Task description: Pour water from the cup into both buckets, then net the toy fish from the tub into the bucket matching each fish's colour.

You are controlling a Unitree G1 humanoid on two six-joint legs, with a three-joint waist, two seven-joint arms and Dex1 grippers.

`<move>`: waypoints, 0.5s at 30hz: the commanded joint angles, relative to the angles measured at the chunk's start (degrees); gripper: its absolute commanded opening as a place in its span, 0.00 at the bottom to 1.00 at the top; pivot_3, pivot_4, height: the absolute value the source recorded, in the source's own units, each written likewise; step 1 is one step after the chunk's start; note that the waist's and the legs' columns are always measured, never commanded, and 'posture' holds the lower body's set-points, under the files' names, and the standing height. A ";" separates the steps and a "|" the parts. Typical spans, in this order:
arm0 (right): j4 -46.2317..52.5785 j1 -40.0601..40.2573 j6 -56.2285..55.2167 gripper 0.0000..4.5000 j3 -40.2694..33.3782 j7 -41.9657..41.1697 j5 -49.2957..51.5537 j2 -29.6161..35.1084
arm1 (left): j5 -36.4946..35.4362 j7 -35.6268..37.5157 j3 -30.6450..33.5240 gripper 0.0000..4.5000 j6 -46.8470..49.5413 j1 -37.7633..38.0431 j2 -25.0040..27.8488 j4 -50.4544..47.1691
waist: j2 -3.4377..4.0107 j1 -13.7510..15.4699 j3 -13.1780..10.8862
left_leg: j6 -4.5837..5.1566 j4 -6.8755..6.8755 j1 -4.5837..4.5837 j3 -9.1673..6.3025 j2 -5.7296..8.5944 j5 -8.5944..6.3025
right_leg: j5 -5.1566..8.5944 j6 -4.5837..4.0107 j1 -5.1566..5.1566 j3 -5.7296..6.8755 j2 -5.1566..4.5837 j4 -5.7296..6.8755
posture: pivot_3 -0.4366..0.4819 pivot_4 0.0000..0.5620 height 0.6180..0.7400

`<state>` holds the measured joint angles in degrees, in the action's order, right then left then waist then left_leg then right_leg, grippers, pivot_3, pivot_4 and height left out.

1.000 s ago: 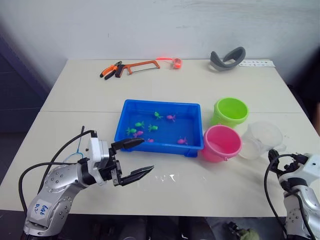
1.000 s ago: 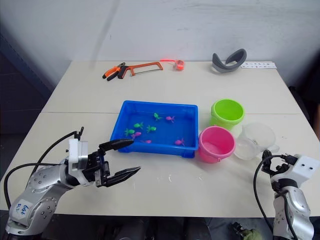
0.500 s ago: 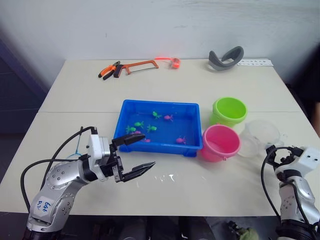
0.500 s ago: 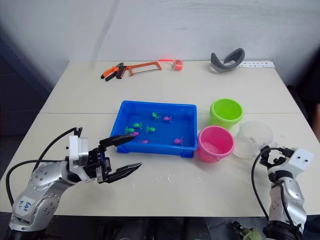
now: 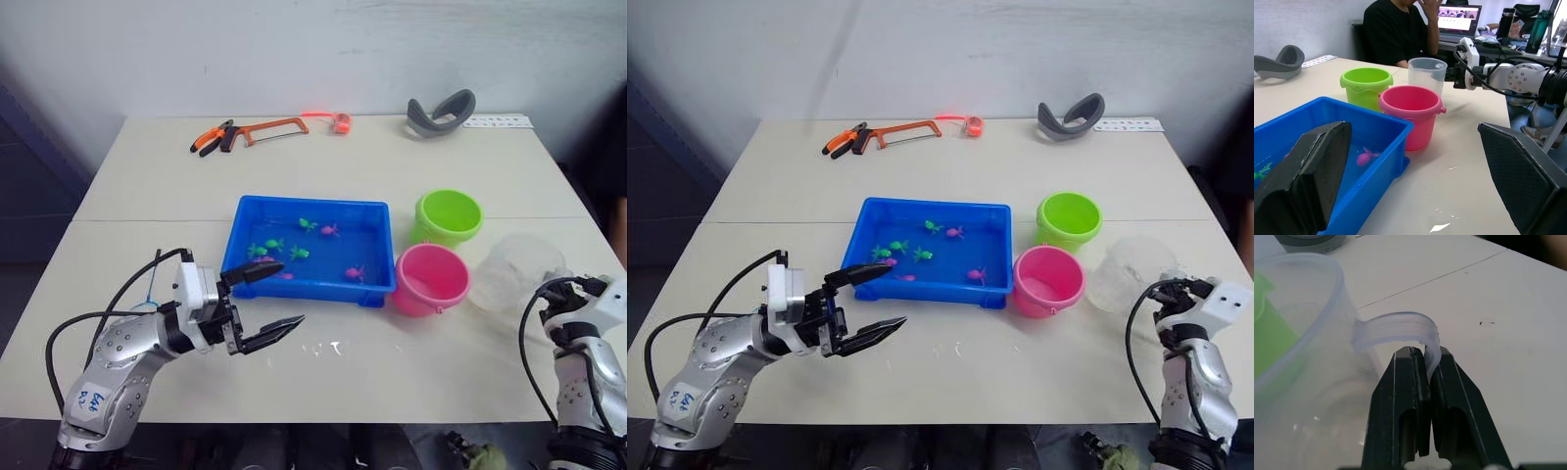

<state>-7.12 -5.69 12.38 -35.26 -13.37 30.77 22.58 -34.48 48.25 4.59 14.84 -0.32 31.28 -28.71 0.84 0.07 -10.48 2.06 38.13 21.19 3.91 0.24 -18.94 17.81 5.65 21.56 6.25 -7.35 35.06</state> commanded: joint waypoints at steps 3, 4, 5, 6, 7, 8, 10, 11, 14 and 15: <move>11.29 2.67 2.89 0.02 -3.18 -2.16 2.84 6.13 | -0.16 0.53 -0.89 1.00 -1.06 -1.52 -1.18 0.24 | 0.11 -0.01 -0.07 | 0.00 0.00 0.00 0.01 0.01 0.00 | -0.01 0.01 0.00 -0.01 0.00 -0.04 | 0.48 0.27 1.00; 13.15 3.49 3.29 0.02 -2.67 -3.35 2.50 7.68 | -0.12 0.81 -1.16 1.00 -1.07 -1.88 -1.36 0.65 | 0.15 0.00 -0.09 | 0.00 0.00 0.00 0.00 0.00 0.00 | -0.01 0.02 0.00 0.00 0.01 -0.05 | 0.48 0.27 1.00; 15.15 4.30 2.87 0.02 -2.15 -4.67 1.72 9.24 | -0.13 1.15 -1.42 1.00 -1.09 -2.28 -1.48 1.09 | 0.18 0.00 -0.11 | 0.00 0.00 0.00 0.01 0.00 0.00 | -0.01 0.02 0.00 0.00 0.01 -0.05 | 0.48 0.27 1.00; 16.50 4.88 2.59 0.02 -1.82 -5.48 1.25 10.27 | -0.14 1.38 -1.59 1.00 -1.11 -2.55 -1.55 1.39 | 0.20 0.03 -0.12 | 0.00 -0.01 0.00 0.02 0.00 0.00 | -0.01 0.02 0.00 -0.01 0.01 -0.07 | 0.48 0.27 1.00; 18.24 5.49 2.54 0.02 -1.57 -5.91 0.25 11.80 | -0.17 1.78 -1.88 1.00 -1.08 -3.20 -1.65 1.97 | 0.19 0.06 -0.12 | 0.00 -0.02 -0.01 0.02 0.00 0.00 | -0.01 0.02 0.00 -0.01 0.01 -0.07 | 0.48 0.27 1.00; 19.40 5.89 2.61 0.02 -1.45 -6.15 -0.43 12.81 | -0.18 2.08 -2.09 1.00 -1.08 -3.66 -1.71 2.39 | 0.19 0.09 -0.12 | 0.00 -0.02 -0.01 0.01 0.00 0.00 | -0.01 0.02 0.00 0.00 0.03 -0.07 | 0.48 0.27 1.00; 21.65 7.36 1.20 0.02 -0.22 -7.71 -4.66 16.17 | -0.25 2.57 -2.80 1.00 -0.85 -5.35 -2.13 3.73 | 0.18 0.15 -0.12 | 0.00 -0.01 -0.01 0.02 0.00 0.00 | -0.01 0.02 0.00 0.01 0.03 -0.07 | 0.48 0.27 1.00; 22.55 8.09 -1.03 0.02 0.71 -8.44 -8.25 18.16 | -0.67 2.84 -3.29 1.00 -0.27 -6.37 -2.41 4.39 | 0.17 0.17 -0.13 | 0.00 -0.01 -0.01 0.03 0.01 0.00 | -0.01 0.03 0.00 0.00 0.03 -0.09 | 0.48 0.27 1.00; 24.64 9.10 -5.75 0.02 2.73 -9.12 -15.70 21.55 | -1.60 2.83 -4.46 1.00 1.67 -8.72 -3.23 5.31 | 0.12 0.39 -0.16 | 0.00 -0.01 -0.01 0.04 0.01 0.00 | -0.02 0.05 0.00 0.00 0.06 -0.10 | 0.48 0.27 1.00; 25.50 9.37 -6.18 0.02 3.35 -9.10 -17.24 22.03 | -1.63 2.70 -4.89 1.00 2.28 -9.41 -3.52 5.37 | 0.11 0.55 -0.16 | 0.00 0.00 0.00 0.04 0.01 0.01 | -0.02 0.05 0.00 0.00 0.06 -0.10 | 0.48 0.27 1.00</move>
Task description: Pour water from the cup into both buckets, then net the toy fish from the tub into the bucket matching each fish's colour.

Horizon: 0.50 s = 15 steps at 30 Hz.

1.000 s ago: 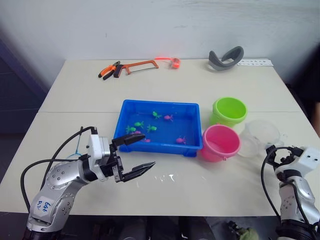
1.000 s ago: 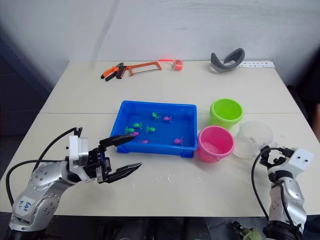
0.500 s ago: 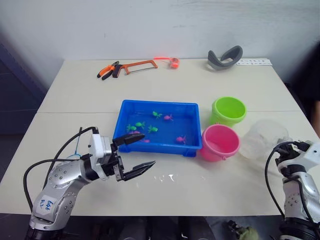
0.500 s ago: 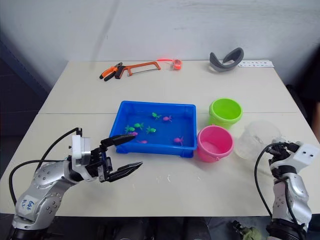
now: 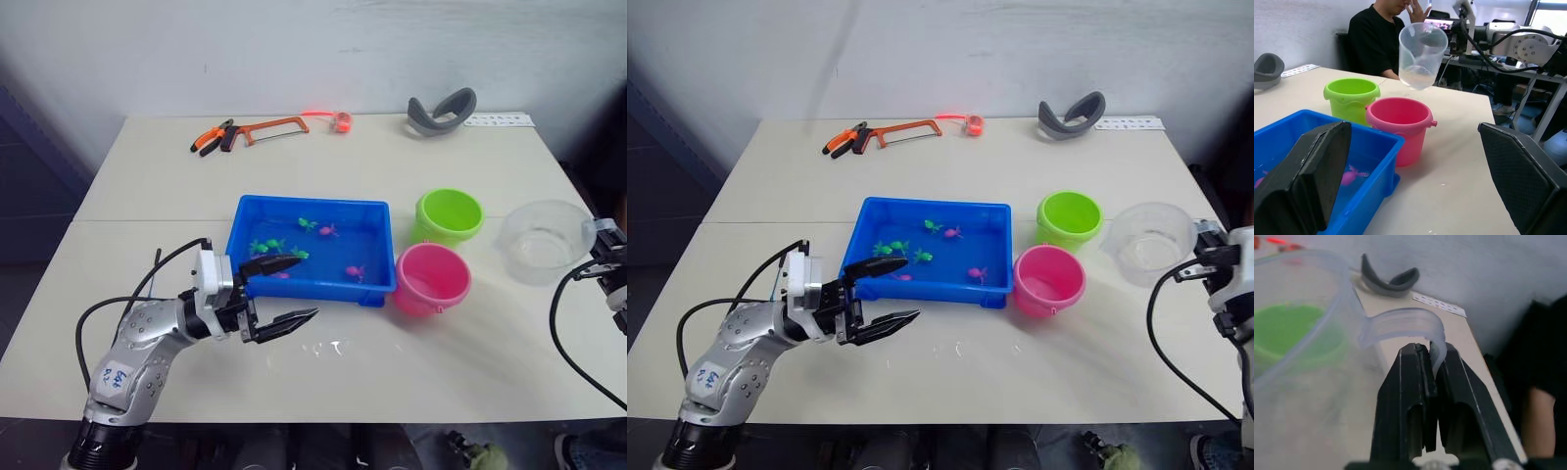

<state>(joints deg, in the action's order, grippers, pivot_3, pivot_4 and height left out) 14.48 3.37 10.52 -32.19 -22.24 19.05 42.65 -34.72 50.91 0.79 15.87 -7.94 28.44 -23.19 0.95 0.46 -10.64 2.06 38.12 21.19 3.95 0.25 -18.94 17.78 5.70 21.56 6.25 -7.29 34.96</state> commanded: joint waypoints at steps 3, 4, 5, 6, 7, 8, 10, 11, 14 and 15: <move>5.34 0.82 -5.93 0.02 1.81 -0.08 -10.03 2.56 | -1.00 0.29 -2.65 1.00 2.66 -3.73 -1.27 0.09 | -0.04 0.72 -0.03 | -0.04 0.01 0.00 0.00 0.00 0.03 | 0.00 0.01 0.00 0.00 0.04 0.01 | 0.48 0.27 1.00; 5.48 0.83 -6.59 0.02 2.12 0.22 -11.58 2.65 | -0.85 0.23 -3.05 1.00 2.98 -4.27 -1.43 0.19 | -0.05 0.82 -0.03 | -0.06 0.01 0.00 0.00 0.00 0.04 | 0.00 0.01 0.00 0.00 0.07 0.01 | 0.48 0.27 1.00; 5.45 0.76 -6.90 0.02 2.44 0.43 -12.81 2.68 | -0.64 -0.10 -3.45 1.00 3.42 -4.97 -1.73 0.36 | -0.05 0.90 -0.03 | -0.07 0.01 0.00 0.00 0.00 0.04 | 0.00 0.01 0.00 -0.01 0.08 0.01 | 0.48 0.27 1.00; 5.31 0.62 -7.19 0.02 2.59 0.79 -14.09 2.63 | -0.56 -0.34 -3.72 1.00 3.74 -5.50 -2.02 0.49 | -0.06 0.99 -0.04 | -0.07 0.01 0.00 0.00 0.00 0.05 | 0.00 0.01 0.00 -0.01 0.09 0.01 | 0.48 0.27 1.00; 5.04 0.32 -7.60 0.02 2.69 1.03 -14.84 2.38 | -0.50 -0.52 -3.96 1.00 4.03 -5.94 -2.25 0.59 | -0.07 1.08 -0.04 | -0.07 0.03 0.02 0.00 0.00 0.06 | -0.01 0.01 0.00 0.00 0.11 0.00 | 0.48 0.27 1.00; 4.64 0.13 -8.32 0.02 3.05 1.12 -15.65 2.12 | -0.38 -0.74 -4.22 1.00 4.27 -6.33 -2.51 0.61 | -0.07 1.06 -0.04 | -0.07 0.03 0.02 -0.01 0.00 0.08 | -0.01 0.03 -0.01 0.00 0.18 0.00 | 0.48 0.27 1.00; 3.58 0.03 -11.25 0.02 4.16 0.87 -17.64 2.12 | -0.47 -1.42 -4.57 1.00 4.88 -6.92 -3.24 0.51 | -0.07 1.02 -0.05 | -0.07 0.03 0.02 -0.01 0.01 0.08 | -0.02 0.04 -0.01 -0.01 0.23 0.00 | 0.48 0.27 1.00; 2.94 0.22 -13.10 0.02 4.86 0.88 -19.33 2.47 | -0.39 -1.72 -4.76 1.00 5.15 -7.04 -3.49 0.40 | -0.08 1.02 -0.05 | -0.08 0.03 0.03 -0.01 0.01 0.09 | -0.02 0.04 -0.01 -0.01 0.29 0.00 | 0.48 0.27 1.00; 1.33 0.18 -17.69 0.02 5.43 2.32 -23.79 2.87 | 0.05 -2.38 -5.21 1.00 5.66 -6.97 -4.04 0.03 | -0.08 0.95 -0.05 | -0.13 0.03 0.02 -0.01 -0.04 0.13 | -0.03 0.05 -0.01 -0.11 0.54 0.00 | 0.48 0.27 1.00; 0.86 -0.03 -18.86 0.02 5.51 2.76 -24.84 2.86 | 0.13 -2.61 -5.31 1.00 5.68 -6.98 -4.23 -0.02 | -0.08 0.95 -0.05 | -0.15 0.03 0.01 -0.01 -0.05 0.14 | -0.03 0.05 -0.01 -0.14 0.57 0.00 | 0.48 0.27 1.00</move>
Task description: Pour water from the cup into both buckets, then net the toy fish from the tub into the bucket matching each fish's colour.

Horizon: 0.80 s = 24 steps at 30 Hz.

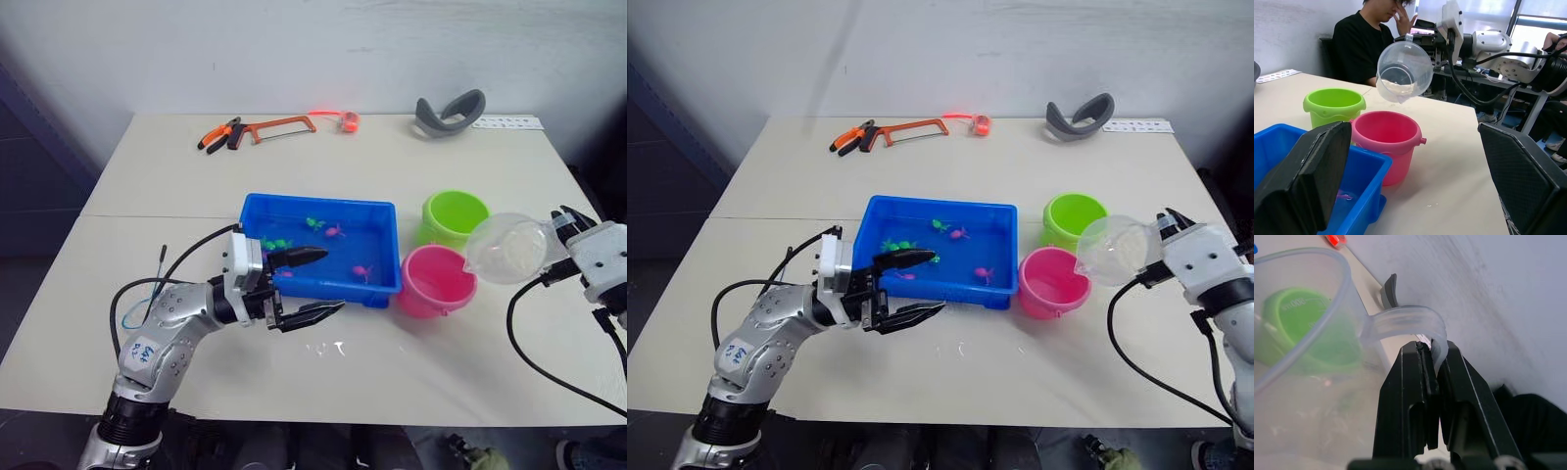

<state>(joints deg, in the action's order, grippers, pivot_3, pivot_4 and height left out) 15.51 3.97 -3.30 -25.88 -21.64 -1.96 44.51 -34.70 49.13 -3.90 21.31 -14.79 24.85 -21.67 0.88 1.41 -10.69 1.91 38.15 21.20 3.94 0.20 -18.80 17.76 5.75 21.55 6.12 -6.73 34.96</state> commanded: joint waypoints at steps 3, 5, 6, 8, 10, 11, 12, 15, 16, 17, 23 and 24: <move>-1.37 -1.35 -7.82 0.02 -0.42 3.37 -6.23 0.72 | 0.29 -1.25 -0.90 1.00 0.03 -0.23 -1.05 -1.57 | -0.01 -0.02 -0.01 | -0.04 0.00 0.00 -0.01 -0.02 0.02 | 0.00 0.00 0.00 -0.03 0.04 -0.01 | 0.48 0.27 1.00; -2.11 -1.97 -8.94 0.02 0.06 3.71 -7.24 0.50 | 0.49 -1.18 -1.09 1.00 -0.12 -0.35 -1.19 -1.48 | -0.01 -0.03 -0.01 | -0.05 0.02 -0.01 -0.01 -0.03 0.03 | 0.00 0.00 0.00 -0.04 0.05 -0.01 | 0.48 0.27 1.00; -2.40 -2.29 -9.23 0.02 0.37 3.92 -7.91 0.46 | 0.58 -1.14 -1.18 1.00 -0.16 -0.44 -1.28 -1.40 | -0.01 -0.03 -0.01 | -0.05 0.01 -0.01 -0.01 -0.03 0.04 | 0.00 0.00 0.00 -0.05 0.05 -0.02 | 0.48 0.27 1.00; -2.87 -2.96 -9.89 0.02 0.78 4.34 -9.00 0.31 | 0.73 -1.10 -1.31 1.00 -0.19 -0.69 -1.47 -1.28 | -0.01 -0.04 -0.01 | -0.08 0.02 -0.02 -0.01 -0.04 0.05 | 0.00 0.00 0.00 -0.05 0.07 -0.02 | 0.48 0.27 1.00; -3.20 -3.56 -10.45 0.02 1.11 4.63 -9.91 0.26 | 0.77 -1.17 -1.36 1.00 -0.06 -1.03 -1.63 -1.16 | -0.01 -0.06 -0.01 | -0.08 0.02 -0.02 -0.01 -0.04 0.06 | 0.00 0.00 0.00 -0.05 0.07 -0.02 | 0.48 0.27 1.00; -3.37 -3.87 -10.85 0.02 1.28 4.80 -10.37 0.29 | 0.76 -1.29 -1.37 1.00 0.03 -1.26 -1.79 -1.14 | -0.01 -0.06 -0.01 | -0.08 0.02 -0.02 -0.01 -0.04 0.06 | 0.00 0.00 0.00 -0.06 0.07 -0.02 | 0.48 0.27 1.00; -3.44 -4.11 -11.37 0.02 1.32 5.28 -11.06 0.32 | 0.62 -1.62 -1.30 1.00 0.20 -1.48 -2.10 -1.16 | -0.01 -0.05 -0.01 | -0.08 0.02 -0.02 -0.02 -0.05 0.07 | 0.00 0.00 0.00 -0.05 0.07 -0.02 | 0.48 0.27 1.00; -3.70 -4.87 -12.31 0.02 1.87 5.96 -12.37 0.61 | 0.58 -2.11 -1.14 1.00 0.46 -2.27 -2.52 -1.12 | -0.01 -0.05 -0.01 | -0.08 0.03 -0.01 -0.02 -0.04 0.07 | 0.00 0.00 0.00 -0.05 0.07 0.00 | 0.48 0.27 1.00; -3.78 -5.17 -12.58 0.02 1.99 6.25 -12.63 0.55 | 0.82 -2.22 -1.13 1.00 0.50 -2.53 -2.48 -1.04 | -0.01 -0.03 -0.01 | -0.08 0.03 -0.01 -0.02 -0.04 0.08 | 0.00 0.00 0.00 -0.05 0.07 0.00 | 0.48 0.27 1.00; -3.83 -5.43 -13.12 0.02 2.01 6.67 -13.07 0.52 | 0.95 -2.31 -1.15 1.00 0.53 -2.73 -2.43 -1.04 | -0.01 -0.03 -0.01 | -0.07 0.03 -0.01 -0.02 -0.04 0.08 | 0.00 0.00 0.00 -0.05 0.07 0.01 | 0.48 0.27 1.00; -3.94 -6.50 -14.72 0.02 2.65 7.44 -15.29 1.18 | 1.21 -2.54 -1.08 1.00 0.38 -3.47 -2.42 -0.89 | -0.01 -0.05 -0.01 | -0.08 0.03 -0.01 -0.02 -0.04 0.08 | 0.00 0.00 0.00 -0.05 0.07 0.02 | 0.48 0.27 1.00; -4.00 -6.65 -15.14 0.02 2.82 7.62 -15.84 1.35 | 1.31 -2.58 -1.10 1.00 0.25 -3.60 -2.51 -0.77 | -0.01 -0.05 -0.01 | -0.08 0.03 -0.01 -0.02 -0.04 0.08 | 0.00 0.00 0.00 -0.05 0.08 0.02 | 0.48 0.27 1.00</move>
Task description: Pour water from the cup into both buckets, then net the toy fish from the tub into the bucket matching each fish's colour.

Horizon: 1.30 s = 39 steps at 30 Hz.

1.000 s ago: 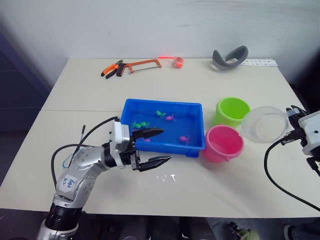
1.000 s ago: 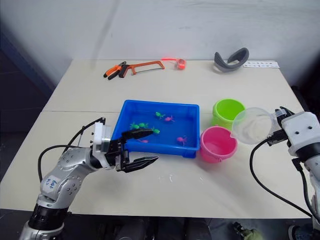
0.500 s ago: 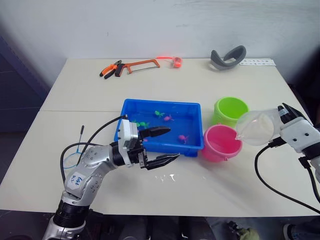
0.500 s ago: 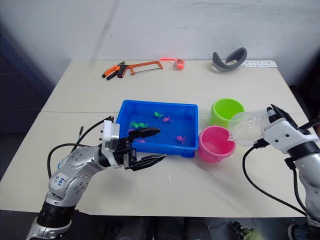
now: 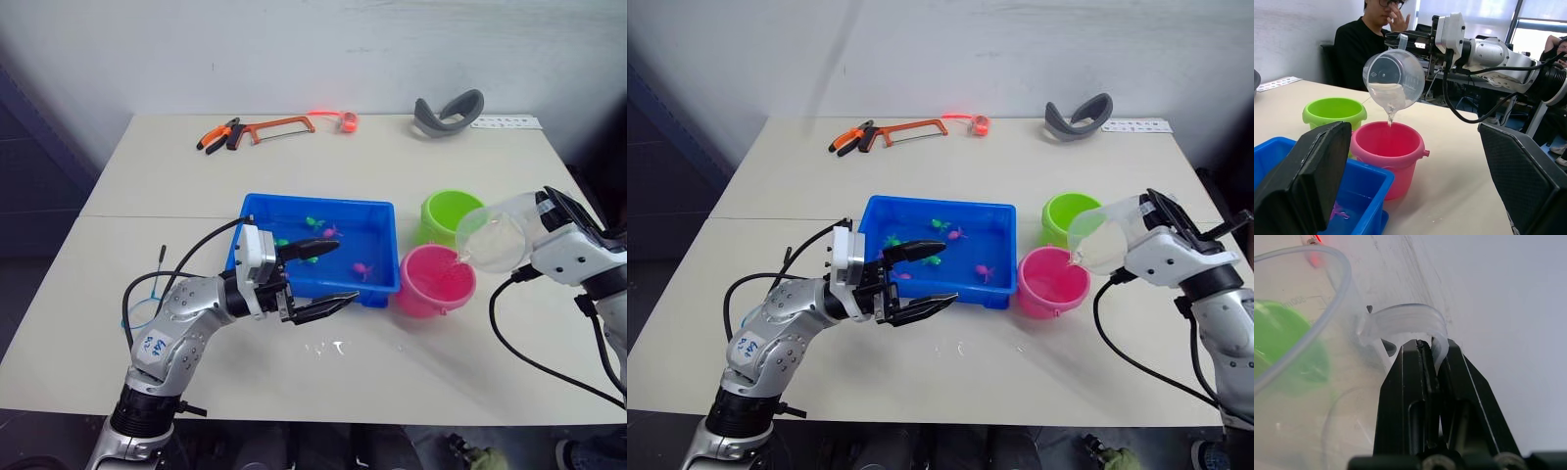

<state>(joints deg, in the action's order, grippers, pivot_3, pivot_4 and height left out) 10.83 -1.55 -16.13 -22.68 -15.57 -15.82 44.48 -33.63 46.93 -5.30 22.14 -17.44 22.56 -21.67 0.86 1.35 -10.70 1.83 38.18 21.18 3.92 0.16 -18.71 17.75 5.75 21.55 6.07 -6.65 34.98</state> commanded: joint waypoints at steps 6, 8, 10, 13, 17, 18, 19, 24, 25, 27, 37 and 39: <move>-0.13 -1.38 -3.59 0.02 0.06 2.25 -3.61 1.41 | 0.50 -0.44 0.35 1.00 -0.93 -1.06 -0.35 -0.63 | 0.00 -0.01 0.00 | 0.00 0.00 0.00 0.00 0.00 0.01 | 0.00 0.00 0.00 0.00 0.00 0.00 | 0.48 0.27 1.00; -0.55 -1.36 -4.34 0.02 0.02 2.65 -4.33 1.40 | 0.49 -0.49 0.39 1.00 -1.01 -1.03 -0.29 -0.64 | 0.00 -0.01 0.00 | -0.01 0.00 0.00 -0.01 0.00 0.01 | 0.00 0.00 0.00 0.00 0.00 0.03 | 0.48 0.27 1.00; -0.98 -1.33 -5.27 0.02 0.13 3.05 -4.96 1.68 | 0.51 -0.48 0.45 1.00 -1.10 -1.01 -0.23 -0.58 | 0.00 0.00 0.00 | 0.00 0.00 0.00 -0.01 0.00 0.02 | 0.00 0.00 0.00 0.00 0.00 0.03 | 0.48 0.27 1.00; -1.80 -1.11 -5.74 0.02 0.15 3.11 -4.78 1.38 | 0.57 -0.44 0.51 1.00 -1.21 -1.00 -0.15 -0.51 | 0.00 -0.02 0.00 | 0.01 0.00 0.01 -0.01 0.00 0.02 | 0.00 0.00 0.00 0.00 0.00 0.03 | 0.48 0.27 1.00; -2.08 -0.75 -3.78 0.02 -0.46 2.10 -0.42 -0.73 | 0.69 -0.40 0.59 1.00 -1.31 -0.91 -0.02 -0.46 | 0.00 -0.03 0.00 | 0.00 0.00 0.00 -0.01 0.00 0.03 | 0.00 0.00 0.00 0.00 0.01 0.04 | 0.48 0.27 1.00; -2.01 -0.78 -2.70 0.02 -0.73 1.61 1.66 -1.65 | 0.68 -0.37 0.64 1.00 -1.32 -0.88 0.02 -0.44 | -0.01 -0.02 0.00 | 0.00 0.01 0.00 -0.01 0.00 0.03 | 0.00 0.00 0.00 0.00 0.01 0.04 | 0.48 0.27 1.00; -1.77 -0.78 -0.76 0.02 -1.44 0.97 5.17 -3.05 | 0.71 -0.35 0.67 1.00 -1.40 -0.77 0.05 -0.43 | -0.04 -0.01 -0.01 | -0.01 0.00 0.00 -0.03 -0.02 0.04 | 0.00 0.00 -0.02 0.01 0.02 0.04 | 0.48 0.27 1.00; -0.09 0.26 8.06 0.02 -5.25 -0.99 15.83 -6.81 | 0.73 -0.29 0.89 1.00 -1.55 -0.38 0.18 -0.37 | -0.06 0.01 -0.03 | 0.01 0.01 0.01 -0.06 0.00 0.05 | 0.00 0.00 -0.05 0.03 0.00 0.10 | 0.48 0.27 1.00; 0.06 0.35 10.55 0.02 -6.04 -1.53 18.59 -7.52 | 0.72 -0.30 0.93 1.00 -1.55 -0.32 0.19 -0.39 | -0.06 0.01 -0.03 | 0.01 0.01 0.01 -0.06 0.00 0.05 | 0.00 0.00 -0.05 0.03 0.00 0.10 | 0.48 0.27 1.00; -0.20 0.02 13.38 0.02 -7.56 -1.34 21.04 -8.17 | 0.72 -0.20 1.00 1.00 -1.57 -0.27 0.27 -0.30 | -0.06 0.03 -0.03 | 0.01 0.02 0.01 -0.06 0.00 0.05 | 0.00 0.00 -0.05 0.03 0.00 0.10 | 0.48 0.27 1.00; -2.30 -8.43 27.28 0.02 -10.70 -0.48 32.41 -8.24 | 0.82 0.20 0.98 1.00 -1.90 -0.72 0.23 0.43 | -0.05 -0.22 -0.02 | 0.02 0.01 0.00 -0.07 -0.02 0.06 | 0.00 -0.01 -0.05 0.02 0.00 0.12 | 0.48 0.27 1.00; -4.46 -11.27 28.54 0.02 -10.15 -1.28 32.74 -6.71 | 0.16 0.25 1.49 1.00 -1.57 -1.16 0.21 0.77 | -0.05 -0.16 -0.02 | 0.02 0.01 -0.02 -0.06 -0.02 0.06 | -0.01 -0.01 -0.04 0.02 -0.01 0.14 | 0.48 0.27 1.00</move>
<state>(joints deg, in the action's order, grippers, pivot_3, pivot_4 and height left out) 8.81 -6.71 8.89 -31.79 -16.07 13.58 34.48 -33.01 46.72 -4.94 21.21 -17.63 22.76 -21.14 0.82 1.20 -10.72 1.85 38.19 21.18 3.84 0.14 -18.66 17.75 5.74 21.51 6.10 -6.66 35.12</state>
